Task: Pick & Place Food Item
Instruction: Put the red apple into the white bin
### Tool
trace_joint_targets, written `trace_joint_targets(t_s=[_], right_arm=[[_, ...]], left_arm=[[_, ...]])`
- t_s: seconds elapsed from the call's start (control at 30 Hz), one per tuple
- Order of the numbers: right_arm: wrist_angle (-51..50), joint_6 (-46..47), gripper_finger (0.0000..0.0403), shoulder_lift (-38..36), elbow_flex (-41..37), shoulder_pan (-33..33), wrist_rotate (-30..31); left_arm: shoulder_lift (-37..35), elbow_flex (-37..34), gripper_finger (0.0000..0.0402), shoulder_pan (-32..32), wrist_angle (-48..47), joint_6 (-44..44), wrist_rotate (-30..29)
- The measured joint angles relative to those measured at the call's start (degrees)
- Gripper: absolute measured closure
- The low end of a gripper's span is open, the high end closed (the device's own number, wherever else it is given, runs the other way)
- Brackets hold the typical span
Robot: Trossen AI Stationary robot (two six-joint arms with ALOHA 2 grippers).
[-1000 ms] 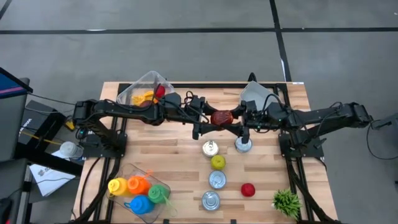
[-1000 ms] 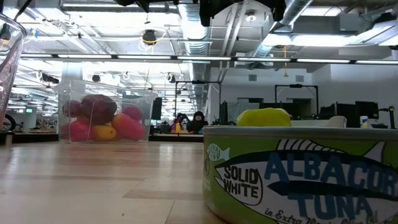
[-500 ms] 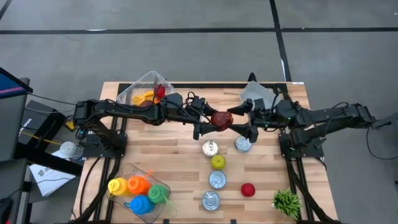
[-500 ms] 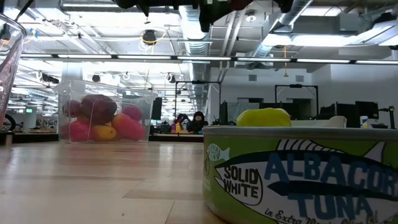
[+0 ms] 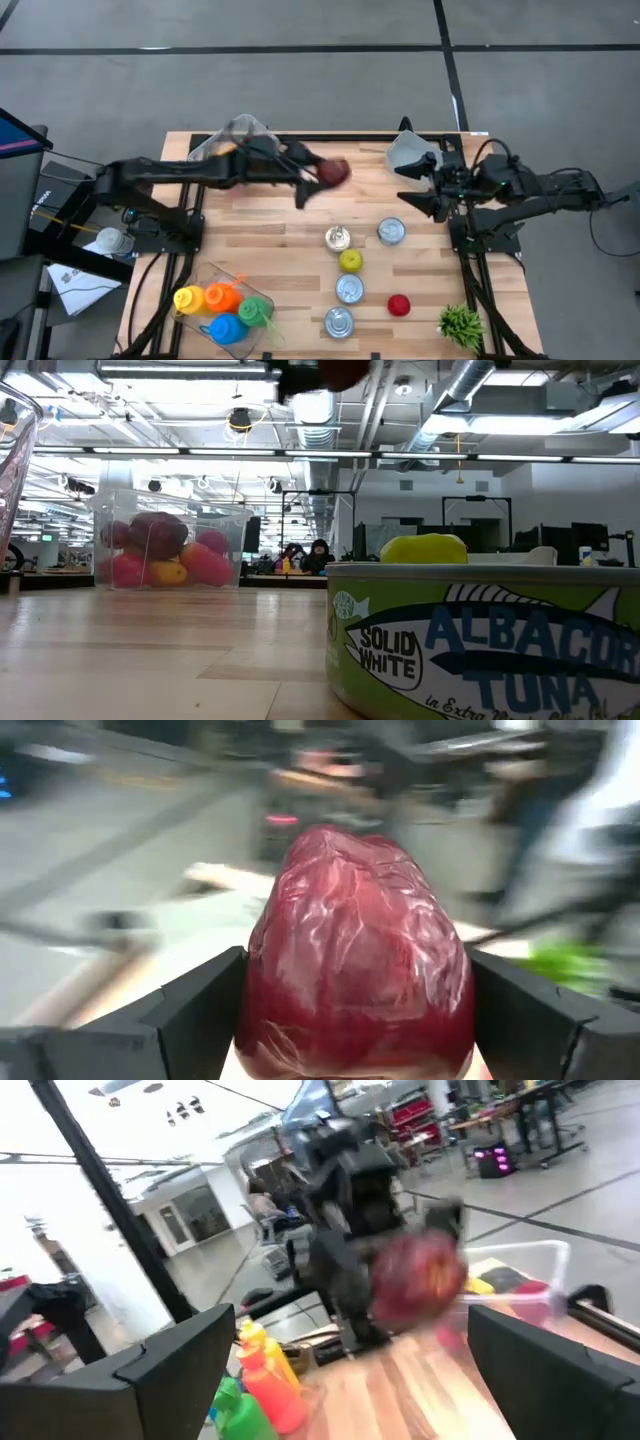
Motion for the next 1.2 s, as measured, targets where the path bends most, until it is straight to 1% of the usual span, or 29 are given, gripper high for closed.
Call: trace_joint_targets(t_s=[0.1,0.2,0.27,0.3,0.43,0.57,0.67,0.8,0.87,1.03,1.2], right_arm=[[-2.83,0.01,0.0015,-1.85,-0.01,-0.03,1.97],[-4.40,0.00,0.0015,-2.73,-0.01,-0.04,3.32],[-4.98,0.00,0.0015,-2.67,-0.02,-0.09,3.65],[-5.31,-0.01,0.0015,-2.65,-0.04,-0.11,3.73],[-6.28,-0.29,0.0015,-2.39,-0.07,-0.20,4.27],[-7.14,-0.42,0.0015,-1.67,-0.11,-0.20,4.78],[-7.06,-0.40,0.0015,-1.32,-0.11,-0.16,4.79],[-7.17,-0.13,0.0015,-1.35,-0.11,-0.17,4.80],[-7.19,0.00,0.0015,-1.31,-0.11,-0.17,4.80],[-7.17,0.02,0.0015,-1.31,-0.11,-0.15,4.80],[-7.19,0.02,0.0015,-1.31,-0.11,-0.16,4.80]], left_arm=[[-6.99,0.04,0.0076,0.76,-9.99,3.12,-14.09],[-12.95,0.07,0.0076,2.33,-21.21,3.47,-27.13],[-16.05,0.07,0.0076,4.24,-29.91,1.57,-32.98],[-17.28,0.07,0.0076,5.52,-33.78,-0.23,-34.38],[-18.89,0.07,0.0076,12.38,-47.59,-7.61,-34.79],[-16.94,0.07,0.0076,18.09,-54.39,-8.48,-34.71],[-14.46,0.07,0.0076,21.50,-56.81,-8.48,-34.00],[-10.80,0.07,0.0076,25.96,-59.40,-8.31,-29.63],[-9.00,0.07,0.0075,27.61,-59.51,-7.26,-29.17],[-5.32,0.07,0.0064,30.58,-59.34,-5.17,-27.92],[-2.96,0.07,0.0048,32.18,-59.34,-3.29,-27.54]])
